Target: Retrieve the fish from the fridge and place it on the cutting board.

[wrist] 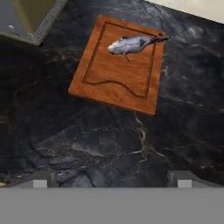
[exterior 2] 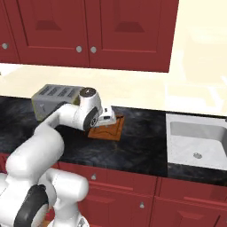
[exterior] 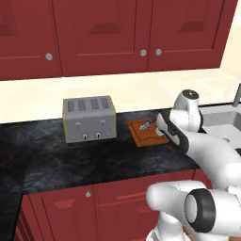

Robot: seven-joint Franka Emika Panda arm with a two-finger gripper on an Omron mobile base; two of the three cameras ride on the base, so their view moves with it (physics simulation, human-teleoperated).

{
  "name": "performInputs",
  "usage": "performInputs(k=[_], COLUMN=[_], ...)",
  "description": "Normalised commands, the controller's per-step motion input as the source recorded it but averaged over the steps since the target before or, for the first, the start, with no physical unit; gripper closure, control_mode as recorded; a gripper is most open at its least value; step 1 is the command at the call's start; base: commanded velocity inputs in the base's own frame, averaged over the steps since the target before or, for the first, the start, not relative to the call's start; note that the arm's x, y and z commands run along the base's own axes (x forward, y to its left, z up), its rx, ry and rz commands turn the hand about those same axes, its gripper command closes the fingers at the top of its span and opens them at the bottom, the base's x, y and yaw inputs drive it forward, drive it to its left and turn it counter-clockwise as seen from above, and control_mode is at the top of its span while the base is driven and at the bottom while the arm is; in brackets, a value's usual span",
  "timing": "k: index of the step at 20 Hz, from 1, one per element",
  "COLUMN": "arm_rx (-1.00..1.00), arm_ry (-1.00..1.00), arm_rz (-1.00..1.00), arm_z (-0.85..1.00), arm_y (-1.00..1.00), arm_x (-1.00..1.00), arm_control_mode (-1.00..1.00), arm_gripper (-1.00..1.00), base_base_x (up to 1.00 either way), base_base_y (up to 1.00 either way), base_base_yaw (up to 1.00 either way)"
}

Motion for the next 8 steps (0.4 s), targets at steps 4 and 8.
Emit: performInputs(k=[4,8], arm_rx=[0.0,0.05], arm_ry=[-0.73,-0.49], arm_rz=[-0.12,-0.01], arm_z=[1.0,0.33], arm_y=[-0.04,-0.1], arm_x=[-1.0,-0.51], arm_control_mode=[-1.0,-1.0], arm_gripper=[-1.0,-1.0], base_base_x=[0.0,0.0], base_base_y=[0.0,0.0], base_base_yaw=[0.0,0.0])
